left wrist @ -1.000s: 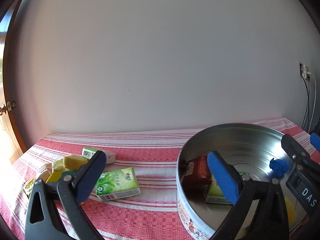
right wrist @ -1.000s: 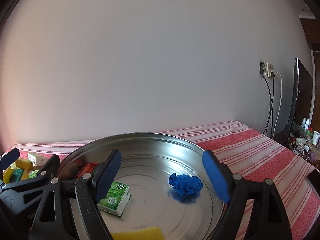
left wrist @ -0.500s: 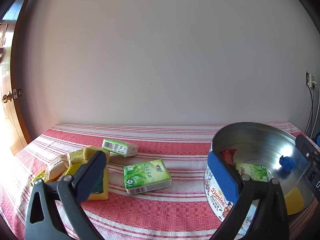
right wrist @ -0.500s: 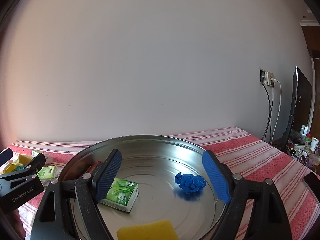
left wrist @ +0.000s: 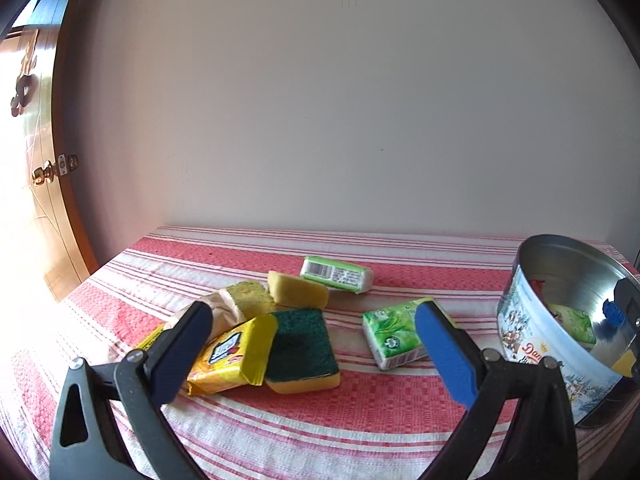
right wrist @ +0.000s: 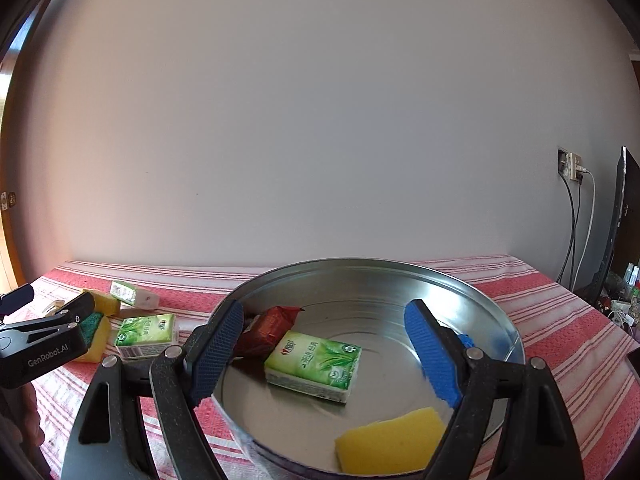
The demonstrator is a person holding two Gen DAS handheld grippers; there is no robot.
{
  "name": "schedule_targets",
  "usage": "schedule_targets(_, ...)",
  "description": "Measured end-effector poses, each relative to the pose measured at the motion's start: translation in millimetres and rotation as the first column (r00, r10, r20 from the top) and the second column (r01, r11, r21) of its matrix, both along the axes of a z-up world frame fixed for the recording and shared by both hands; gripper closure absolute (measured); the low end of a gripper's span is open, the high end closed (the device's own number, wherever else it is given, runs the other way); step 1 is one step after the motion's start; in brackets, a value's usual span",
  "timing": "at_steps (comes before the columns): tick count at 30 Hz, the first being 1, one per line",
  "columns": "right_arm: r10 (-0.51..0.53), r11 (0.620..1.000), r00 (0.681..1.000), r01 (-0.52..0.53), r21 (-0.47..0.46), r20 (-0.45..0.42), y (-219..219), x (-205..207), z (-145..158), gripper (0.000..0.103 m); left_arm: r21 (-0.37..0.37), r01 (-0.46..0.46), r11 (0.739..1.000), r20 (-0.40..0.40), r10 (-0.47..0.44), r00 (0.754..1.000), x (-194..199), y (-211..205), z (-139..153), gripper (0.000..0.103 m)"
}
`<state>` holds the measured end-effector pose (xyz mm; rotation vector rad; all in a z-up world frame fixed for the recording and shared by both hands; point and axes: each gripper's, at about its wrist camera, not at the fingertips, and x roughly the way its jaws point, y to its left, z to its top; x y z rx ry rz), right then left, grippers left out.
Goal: Organize objects
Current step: 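Move both tools back from the tin toward the item pile, then grasp the yellow packet with the left tool while the right tool grasps the yellow cracker packet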
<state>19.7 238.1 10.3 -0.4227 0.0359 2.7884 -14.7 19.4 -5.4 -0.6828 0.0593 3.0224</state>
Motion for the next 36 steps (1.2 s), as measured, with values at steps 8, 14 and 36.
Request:
schedule_targets(8,0.124,0.992,0.990,-0.122,-0.044,0.061,-49.0,-22.2,-6.3,0.018,-0.042,-0.100,0.994,0.049,0.102,0.994,-9.1,-72.3,-3.3,0.001)
schedule_targets(14,0.235,0.971,0.965,-0.228,-0.072,0.114,-91.5,-39.0,-10.4,0.018,-0.026,-0.134,0.991,0.144,0.137,0.980,-24.5,-131.8,-16.0,0.001)
schedule_targets(36,0.451,0.885,0.862,-0.400,-0.237,0.230,-168.6,-87.8,-29.1,0.034,0.031,0.004,1.000,0.436,-0.017,0.900,-86.1,-155.2,-61.6,0.054)
